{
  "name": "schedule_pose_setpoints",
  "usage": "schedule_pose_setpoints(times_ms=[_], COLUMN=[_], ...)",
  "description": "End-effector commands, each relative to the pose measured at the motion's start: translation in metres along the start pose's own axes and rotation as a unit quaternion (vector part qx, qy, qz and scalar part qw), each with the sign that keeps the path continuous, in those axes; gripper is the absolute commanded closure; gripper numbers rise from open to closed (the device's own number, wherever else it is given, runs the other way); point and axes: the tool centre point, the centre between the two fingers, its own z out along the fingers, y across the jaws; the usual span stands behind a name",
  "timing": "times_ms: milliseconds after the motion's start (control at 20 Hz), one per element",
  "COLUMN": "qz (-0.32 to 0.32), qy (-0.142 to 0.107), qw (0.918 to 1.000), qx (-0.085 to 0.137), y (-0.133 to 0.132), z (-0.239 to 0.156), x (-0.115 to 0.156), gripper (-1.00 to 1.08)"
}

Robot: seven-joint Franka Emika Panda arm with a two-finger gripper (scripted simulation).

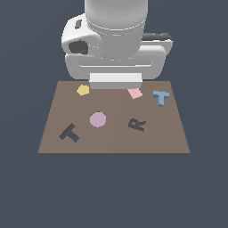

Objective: Insert a designated object into the corresponding slot on a board.

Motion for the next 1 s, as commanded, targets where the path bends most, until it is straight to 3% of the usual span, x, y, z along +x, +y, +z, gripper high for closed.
schedule_pose_setpoints(times_ms=[0, 450, 950], qz=[0.0, 0.01, 0.043], qy=[0.0, 0.002, 0.007], qw=[1.0, 0.9999, 0.999], qx=[0.0, 0.0, 0.002], y=[0.0, -0.021, -0.091], z=[0.0, 0.013, 0.057], x=[0.0, -0.007, -0.026], gripper=[-0.92, -0.92, -0.92])
